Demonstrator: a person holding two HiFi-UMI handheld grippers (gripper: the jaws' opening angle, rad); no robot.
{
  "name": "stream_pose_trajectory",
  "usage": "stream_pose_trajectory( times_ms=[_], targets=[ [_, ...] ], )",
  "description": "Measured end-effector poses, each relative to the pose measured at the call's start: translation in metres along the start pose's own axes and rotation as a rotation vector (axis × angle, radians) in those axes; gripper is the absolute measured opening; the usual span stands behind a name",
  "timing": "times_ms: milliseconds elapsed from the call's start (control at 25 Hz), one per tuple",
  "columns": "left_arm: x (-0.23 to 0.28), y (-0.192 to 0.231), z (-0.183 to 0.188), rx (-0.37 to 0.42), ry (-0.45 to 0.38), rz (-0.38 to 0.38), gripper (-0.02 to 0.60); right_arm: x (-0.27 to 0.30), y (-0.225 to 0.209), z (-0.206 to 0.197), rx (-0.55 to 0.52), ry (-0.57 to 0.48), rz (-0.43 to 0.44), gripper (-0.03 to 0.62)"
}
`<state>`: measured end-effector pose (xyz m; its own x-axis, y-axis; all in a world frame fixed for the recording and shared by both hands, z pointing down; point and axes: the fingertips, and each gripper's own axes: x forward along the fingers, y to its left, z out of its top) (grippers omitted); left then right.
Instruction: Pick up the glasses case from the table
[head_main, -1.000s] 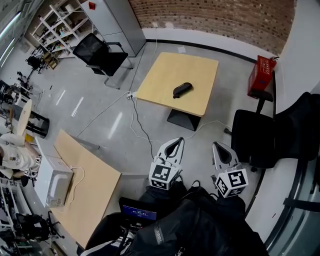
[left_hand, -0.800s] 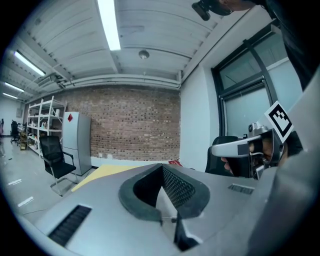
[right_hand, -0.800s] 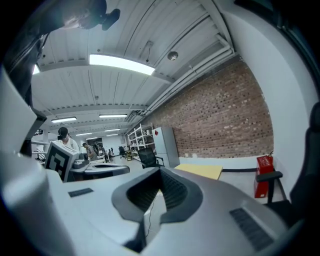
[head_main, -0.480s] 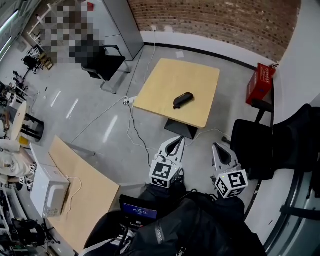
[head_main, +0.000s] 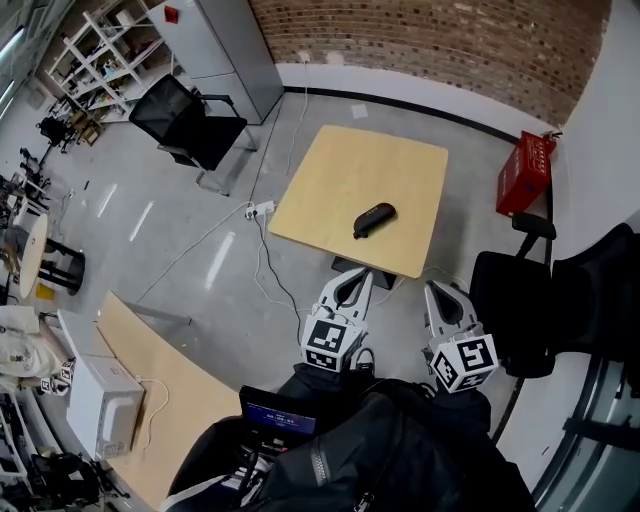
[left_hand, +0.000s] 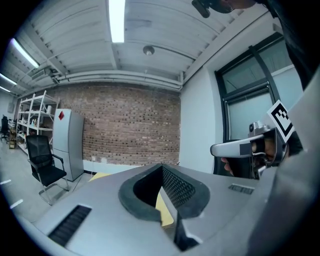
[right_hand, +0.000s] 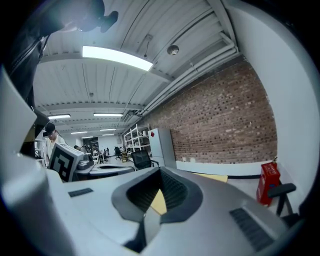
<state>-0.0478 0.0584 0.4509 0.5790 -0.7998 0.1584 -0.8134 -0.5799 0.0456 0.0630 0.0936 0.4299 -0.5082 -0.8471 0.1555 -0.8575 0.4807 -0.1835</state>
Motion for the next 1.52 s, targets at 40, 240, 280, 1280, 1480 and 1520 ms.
stream_pose_trajectory(
  times_ms=[40,240,280,1280,1480,1520],
  targets=[
    [0.004,0.006,-0.001,-0.002,0.002,-0.002,-0.002,0.007,-0.001,0.001,0.004,-0.005,0.001,0.003],
    [0.019,0.037,-0.005,-0.015,0.012,-0.009,-0.002,0.041,0.0,-0.001,0.013,0.003,-0.004,0.003],
    [0.021,0.042,-0.005,-0.018,0.014,-0.012,-0.002,0.047,0.001,-0.001,0.014,0.007,-0.006,0.003],
    [0.132,0.087,0.005,-0.04,0.051,0.129,-0.002,0.149,-0.09,0.022,0.026,0.05,0.153,0.003],
    [0.152,0.085,0.006,-0.043,0.067,0.159,-0.002,0.158,-0.114,0.025,0.038,0.059,0.176,0.003],
    [0.155,0.086,0.006,-0.045,0.07,0.168,-0.002,0.159,-0.117,0.024,0.04,0.064,0.182,0.003]
  ],
)
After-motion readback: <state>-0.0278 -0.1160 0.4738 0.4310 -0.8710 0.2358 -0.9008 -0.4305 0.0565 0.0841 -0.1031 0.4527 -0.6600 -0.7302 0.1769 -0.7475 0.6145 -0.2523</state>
